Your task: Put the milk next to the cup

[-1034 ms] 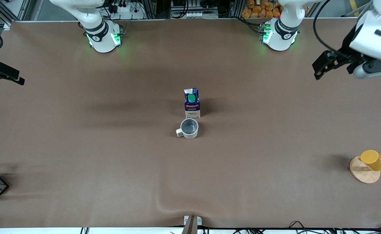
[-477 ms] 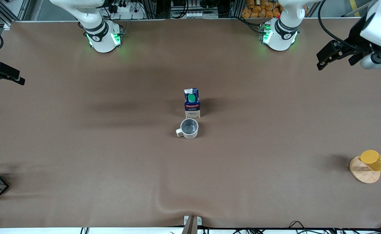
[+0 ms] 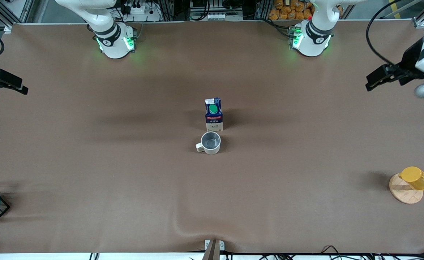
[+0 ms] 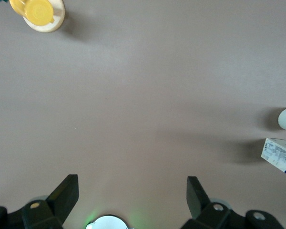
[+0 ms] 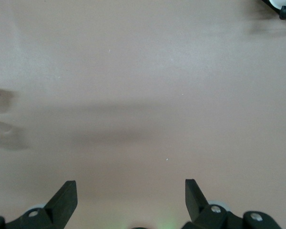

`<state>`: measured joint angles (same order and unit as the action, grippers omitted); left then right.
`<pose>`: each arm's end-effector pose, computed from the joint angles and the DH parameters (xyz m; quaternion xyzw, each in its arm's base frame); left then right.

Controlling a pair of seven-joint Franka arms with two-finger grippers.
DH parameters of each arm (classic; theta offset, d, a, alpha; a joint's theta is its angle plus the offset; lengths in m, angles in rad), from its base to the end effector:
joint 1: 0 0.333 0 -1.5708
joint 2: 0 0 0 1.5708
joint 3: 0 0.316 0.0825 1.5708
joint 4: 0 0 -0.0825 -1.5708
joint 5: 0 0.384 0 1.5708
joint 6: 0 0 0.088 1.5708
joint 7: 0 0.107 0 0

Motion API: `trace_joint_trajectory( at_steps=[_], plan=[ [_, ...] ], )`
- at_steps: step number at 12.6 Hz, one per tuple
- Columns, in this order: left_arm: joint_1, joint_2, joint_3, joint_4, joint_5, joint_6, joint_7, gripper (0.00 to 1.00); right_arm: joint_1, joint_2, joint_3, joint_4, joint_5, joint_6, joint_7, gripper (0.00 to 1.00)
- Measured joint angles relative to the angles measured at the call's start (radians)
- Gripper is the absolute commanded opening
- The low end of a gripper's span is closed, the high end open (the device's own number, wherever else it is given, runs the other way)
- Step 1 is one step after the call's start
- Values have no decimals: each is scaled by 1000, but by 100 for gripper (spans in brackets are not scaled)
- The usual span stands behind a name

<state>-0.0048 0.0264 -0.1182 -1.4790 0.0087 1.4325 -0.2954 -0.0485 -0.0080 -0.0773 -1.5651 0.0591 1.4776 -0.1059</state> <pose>0.5446 -0.0653 0.6411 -0.9956 -0.0864 0.0350 0.0103 0.5386 -0.0615 0.6239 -0.9987 0.0083 0.0360 0.0342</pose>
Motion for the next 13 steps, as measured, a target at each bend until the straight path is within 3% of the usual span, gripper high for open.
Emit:
trace_joint_trajectory(
  at_steps=[13],
  plan=[
    [-40,-7,35,-29,0,62,34,100,0,0,0,0,0,-1,1,100]
  ],
)
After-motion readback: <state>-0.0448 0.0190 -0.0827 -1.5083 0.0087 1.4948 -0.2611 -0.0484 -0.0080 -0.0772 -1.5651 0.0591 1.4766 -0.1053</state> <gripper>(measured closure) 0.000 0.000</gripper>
